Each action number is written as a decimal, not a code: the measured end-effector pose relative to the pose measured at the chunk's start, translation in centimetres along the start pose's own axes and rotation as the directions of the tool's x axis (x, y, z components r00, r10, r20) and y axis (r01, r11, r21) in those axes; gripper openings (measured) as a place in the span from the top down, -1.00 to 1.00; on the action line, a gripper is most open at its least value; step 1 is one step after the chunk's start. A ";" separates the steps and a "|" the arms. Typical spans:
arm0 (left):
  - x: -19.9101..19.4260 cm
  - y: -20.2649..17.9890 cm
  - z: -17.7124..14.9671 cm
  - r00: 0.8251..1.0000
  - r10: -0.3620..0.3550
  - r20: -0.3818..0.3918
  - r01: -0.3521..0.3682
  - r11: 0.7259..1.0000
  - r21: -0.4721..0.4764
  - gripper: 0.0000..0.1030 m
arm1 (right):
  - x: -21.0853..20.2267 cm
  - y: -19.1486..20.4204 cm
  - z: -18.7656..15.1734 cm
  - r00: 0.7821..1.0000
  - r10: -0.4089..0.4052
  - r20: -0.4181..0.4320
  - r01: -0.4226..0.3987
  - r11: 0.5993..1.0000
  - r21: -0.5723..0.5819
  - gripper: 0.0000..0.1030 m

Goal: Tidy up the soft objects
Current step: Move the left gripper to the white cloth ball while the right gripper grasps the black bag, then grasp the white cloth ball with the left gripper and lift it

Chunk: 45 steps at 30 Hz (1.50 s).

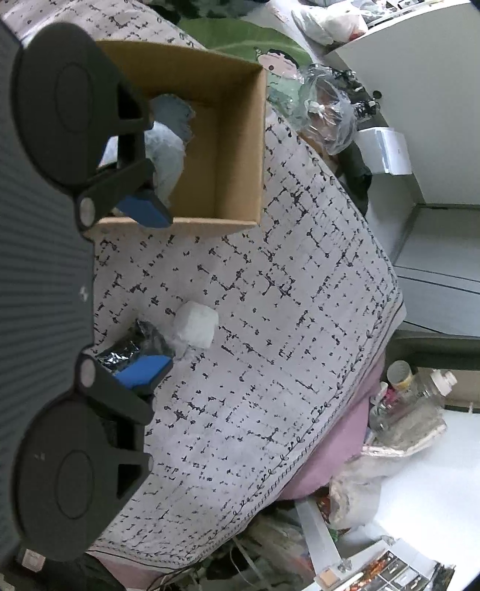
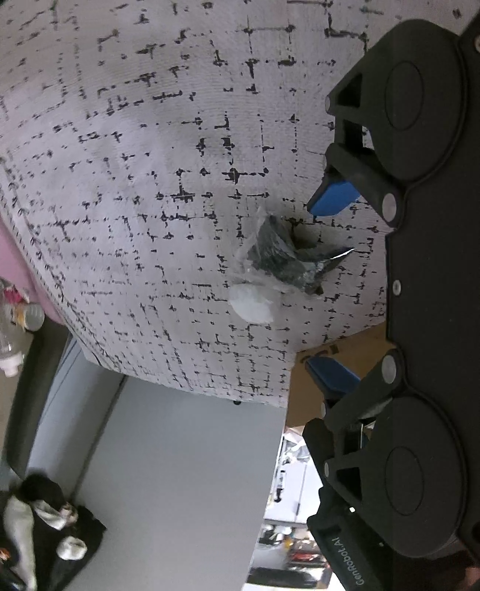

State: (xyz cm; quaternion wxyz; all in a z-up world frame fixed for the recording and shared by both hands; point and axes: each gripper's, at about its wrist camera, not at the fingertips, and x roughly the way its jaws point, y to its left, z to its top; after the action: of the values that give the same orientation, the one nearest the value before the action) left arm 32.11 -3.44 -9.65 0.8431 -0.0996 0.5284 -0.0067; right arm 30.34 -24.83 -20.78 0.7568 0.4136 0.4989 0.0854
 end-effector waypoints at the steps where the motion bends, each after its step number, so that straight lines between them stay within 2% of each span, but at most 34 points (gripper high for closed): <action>1: 0.3 -0.1 0.1 1.000 0.005 -0.004 -0.005 1.000 -0.002 -0.45 | 0.4 -0.2 0.1 1.000 0.006 -0.003 -0.006 1.000 0.012 -0.49; 8: 2.1 -1.7 0.6 0.999 0.019 -0.031 -0.019 1.000 0.017 -0.45 | 3.0 -1.1 0.6 0.999 -0.014 -0.042 0.017 0.998 0.059 -0.25; 9: 2.4 -1.9 0.7 0.999 0.020 -0.034 -0.019 1.000 0.020 -0.45 | 3.4 -1.3 0.6 0.999 -0.010 -0.053 0.013 0.998 0.060 -0.05; 10: 2.6 -2.1 0.8 0.999 0.022 -0.037 -0.021 1.000 0.020 -0.45 | 3.7 -1.5 0.7 0.998 -0.009 -0.066 0.013 0.998 0.065 0.27; 12: 3.2 -2.4 0.9 0.999 0.020 -0.043 -0.019 1.000 0.019 -0.45 | 4.2 -2.2 0.9 0.996 -0.008 -0.090 0.015 0.997 0.078 0.48; 21: 5.8 -3.8 1.2 0.998 -0.009 -0.059 0.008 1.000 -0.010 -0.45 | 2.4 -3.5 2.2 0.998 -0.025 -0.058 0.028 0.999 0.046 0.58; 26: 7.9 -4.5 1.3 0.997 0.005 -0.076 -0.007 1.000 -0.020 -0.45 | 1.3 -4.2 3.0 0.998 -0.045 -0.036 0.046 0.998 0.035 0.58; 32: 10.6 -4.7 1.3 0.994 0.075 -0.082 -0.076 0.997 -0.006 -0.45 | 0.0 -5.2 3.6 0.998 -0.066 -0.017 0.067 0.997 0.038 0.58; 36: 12.3 -4.6 1.1 0.991 0.083 -0.104 -0.083 0.997 0.004 -0.45 | -0.8 -5.1 3.7 0.996 -0.087 -0.008 0.087 0.996 0.000 0.58; 40: 13.2 -5.1 0.7 0.992 0.089 -0.089 -0.086 0.996 0.039 -0.43 | -1.6 -5.0 3.6 0.995 -0.098 0.001 0.098 0.995 -0.028 0.58; 42: 13.7 -5.1 0.5 0.993 0.075 -0.087 -0.072 0.997 0.036 -0.36 | -1.9 -5.1 3.5 0.995 -0.104 0.004 0.104 0.994 -0.028 0.58; 44: 13.9 -4.9 0.3 0.993 0.080 -0.084 -0.078 0.997 0.025 -0.14 | -2.4 -5.3 3.3 0.994 -0.113 0.008 0.113 0.993 -0.028 0.58; 45: 13.8 -4.9 0.3 0.993 0.089 -0.077 -0.087 0.996 0.030 0.07 | -2.6 -5.4 3.2 0.993 -0.117 0.010 0.117 0.993 -0.028 0.58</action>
State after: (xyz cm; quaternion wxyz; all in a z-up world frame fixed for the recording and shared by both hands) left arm 38.95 -9.80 -20.91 0.8226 -0.0648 0.5646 0.0198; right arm 30.17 -31.46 -22.37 0.7684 0.3732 0.5178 0.0461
